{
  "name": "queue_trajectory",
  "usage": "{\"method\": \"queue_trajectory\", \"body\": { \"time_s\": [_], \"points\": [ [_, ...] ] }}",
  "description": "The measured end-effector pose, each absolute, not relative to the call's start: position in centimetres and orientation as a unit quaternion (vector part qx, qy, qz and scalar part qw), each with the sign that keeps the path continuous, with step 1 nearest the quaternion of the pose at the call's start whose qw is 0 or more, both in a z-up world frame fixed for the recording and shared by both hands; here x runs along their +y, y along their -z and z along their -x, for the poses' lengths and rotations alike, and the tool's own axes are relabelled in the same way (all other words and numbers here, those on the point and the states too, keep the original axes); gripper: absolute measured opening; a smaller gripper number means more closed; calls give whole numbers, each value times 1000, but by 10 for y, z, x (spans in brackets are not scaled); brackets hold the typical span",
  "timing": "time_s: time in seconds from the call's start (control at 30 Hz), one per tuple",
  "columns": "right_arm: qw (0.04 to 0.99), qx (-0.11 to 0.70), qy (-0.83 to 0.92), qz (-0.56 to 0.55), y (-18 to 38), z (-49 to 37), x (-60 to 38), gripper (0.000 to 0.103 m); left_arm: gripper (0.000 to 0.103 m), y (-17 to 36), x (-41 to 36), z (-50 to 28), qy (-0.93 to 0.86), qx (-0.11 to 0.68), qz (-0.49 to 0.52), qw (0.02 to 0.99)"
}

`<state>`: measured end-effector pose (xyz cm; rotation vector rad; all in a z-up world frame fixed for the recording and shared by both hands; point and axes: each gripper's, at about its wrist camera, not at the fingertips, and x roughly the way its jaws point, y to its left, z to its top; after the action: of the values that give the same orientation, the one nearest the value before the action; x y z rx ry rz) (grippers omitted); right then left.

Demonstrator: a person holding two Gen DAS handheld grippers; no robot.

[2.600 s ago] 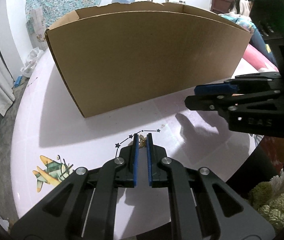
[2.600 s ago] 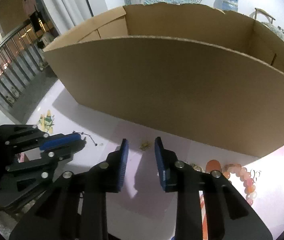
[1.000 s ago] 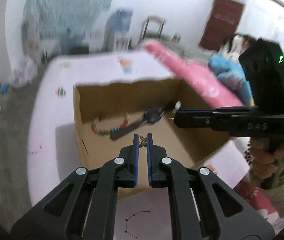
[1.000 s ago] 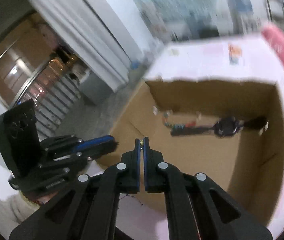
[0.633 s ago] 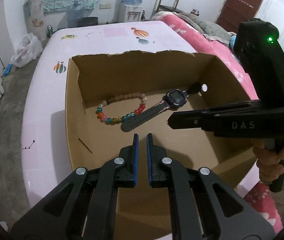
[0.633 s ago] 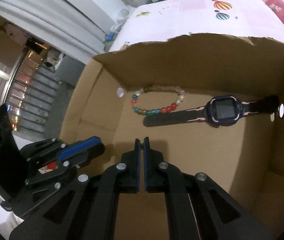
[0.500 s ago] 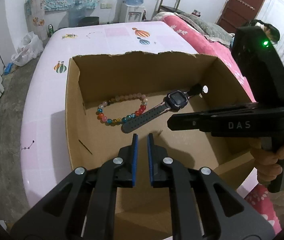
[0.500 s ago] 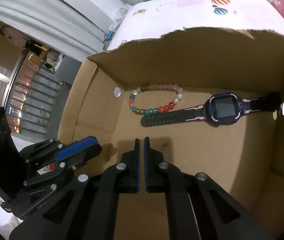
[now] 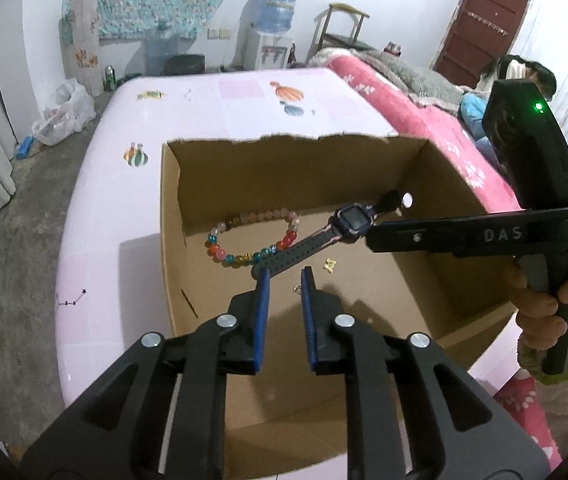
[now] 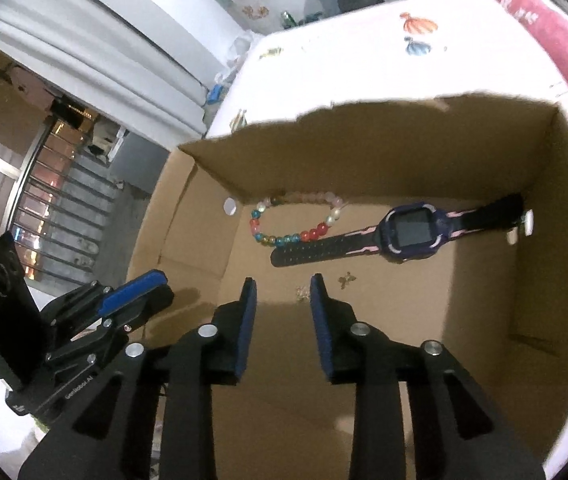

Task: Organize jewelry
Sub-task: 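Move both grippers back to the pink bead bracelet and keychain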

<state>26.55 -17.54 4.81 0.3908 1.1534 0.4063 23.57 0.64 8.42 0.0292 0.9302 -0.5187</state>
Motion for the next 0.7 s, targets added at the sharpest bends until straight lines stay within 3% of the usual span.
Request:
{"method": "queue_trajectory", "body": {
  "time_s": [0.07, 0.13, 0.33, 0.43, 0.7],
  "points": [
    [810, 525, -190, -180, -60, -256, -180, 38, 22, -92, 9, -229, 249, 430, -11, 868],
    [821, 508, -190, -177, -73, -244, -185, 44, 35, -104, 15, -217, 253, 408, -8, 877],
    [860, 430, -213, -172, -120, -175, -213, 50, 70, -134, 40, -174, 252, 354, -19, 901],
    [870, 404, -216, -181, -128, -142, -229, 52, 82, -147, 66, -150, 239, 339, -13, 910],
    [874, 393, -164, -233, -91, -63, -264, 52, 89, -134, 117, -108, 185, 343, 30, 921]
  ]
}}
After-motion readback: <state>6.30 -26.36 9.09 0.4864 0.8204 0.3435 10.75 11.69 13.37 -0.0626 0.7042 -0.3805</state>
